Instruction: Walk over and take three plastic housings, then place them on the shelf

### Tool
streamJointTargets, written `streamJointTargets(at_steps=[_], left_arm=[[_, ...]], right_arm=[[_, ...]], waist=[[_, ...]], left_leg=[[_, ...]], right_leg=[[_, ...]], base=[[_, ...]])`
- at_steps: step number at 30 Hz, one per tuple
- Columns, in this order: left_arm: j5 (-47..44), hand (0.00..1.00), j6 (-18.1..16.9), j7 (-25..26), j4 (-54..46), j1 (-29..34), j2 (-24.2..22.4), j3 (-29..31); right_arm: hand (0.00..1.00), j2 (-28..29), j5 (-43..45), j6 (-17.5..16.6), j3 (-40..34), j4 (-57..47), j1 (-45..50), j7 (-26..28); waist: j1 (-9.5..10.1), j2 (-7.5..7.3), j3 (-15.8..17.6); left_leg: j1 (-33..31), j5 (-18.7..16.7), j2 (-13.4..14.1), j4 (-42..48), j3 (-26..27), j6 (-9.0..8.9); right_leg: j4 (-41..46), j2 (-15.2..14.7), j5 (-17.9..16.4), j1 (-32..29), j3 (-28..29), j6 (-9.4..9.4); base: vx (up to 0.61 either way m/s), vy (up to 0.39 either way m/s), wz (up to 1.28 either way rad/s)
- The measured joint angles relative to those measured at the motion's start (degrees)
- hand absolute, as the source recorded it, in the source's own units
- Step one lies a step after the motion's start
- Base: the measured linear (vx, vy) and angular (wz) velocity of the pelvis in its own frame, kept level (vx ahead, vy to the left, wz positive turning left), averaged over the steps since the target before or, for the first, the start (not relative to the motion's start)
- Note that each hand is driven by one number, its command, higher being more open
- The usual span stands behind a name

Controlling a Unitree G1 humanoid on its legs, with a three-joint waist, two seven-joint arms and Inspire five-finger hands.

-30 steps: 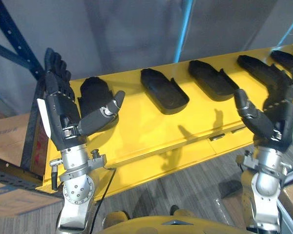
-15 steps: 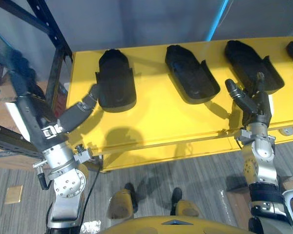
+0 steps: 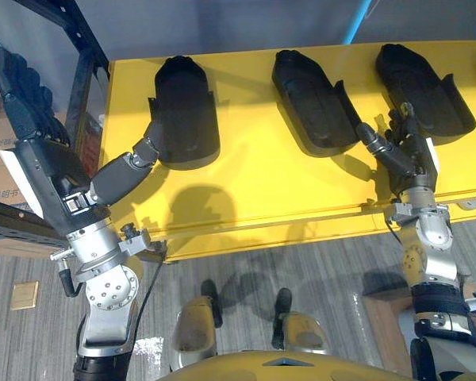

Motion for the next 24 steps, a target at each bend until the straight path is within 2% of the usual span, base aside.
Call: streamJointTargets(at_steps=[7, 13, 20, 24], left_arm=[[-0.22, 1.0, 0.0, -2.52, 0.11, -2.15, 0.99, 0.05], [-0.55, 1.0, -0.01, -4.8, 0.32, -2.15, 1.0, 0.02], [-0.55, 1.0, -0.01, -6.64, 0.32, -2.38, 1.0, -0.01], [-0.47, 1.0, -0.01, -7.42, 0.36, -3.68, 1.0, -0.05]], right_arm=[[1.0, -0.23, 1.74, -1.49, 0.76, 1.58, -1.42, 3.05], [1.0, -0.25, 2.13, -2.72, 1.68, 1.43, -1.35, 3.3], [1.0, 0.16, 2.06, -3.54, 3.06, -2.01, 0.62, 3.95], [1.0, 0.83, 1.92, -3.62, 4.66, -4.25, 0.82, 6.07]], waist=[[-0.55, -0.27, 1.19], [-0.71, -0.27, 1.22], [-0.66, -0.41, 1.66], [-0.7, -0.7, 2.83]], left_leg=[[0.24, 0.41, 0.03, -0.55, 0.01, -0.18], [0.24, 0.46, 0.09, -0.82, 0.0, -0.25], [0.24, 0.47, 0.1, -1.03, -0.2, -0.26], [0.3, 0.48, 0.12, -1.04, -0.42, -0.28]], right_leg=[[0.06, 0.11, 0.15, -0.02, -0.04, -0.2], [-0.08, 0.27, 0.15, -0.03, -0.03, -0.22], [-0.16, 0.38, 0.16, -0.01, -0.18, -0.19], [-0.1, 0.44, 0.23, 0.07, -0.21, -0.1]], base=[[0.0, 0.0, 0.0], [0.0, 0.0, 0.0], [0.0, 0.0, 0.0], [0.0, 0.0, 0.0]])
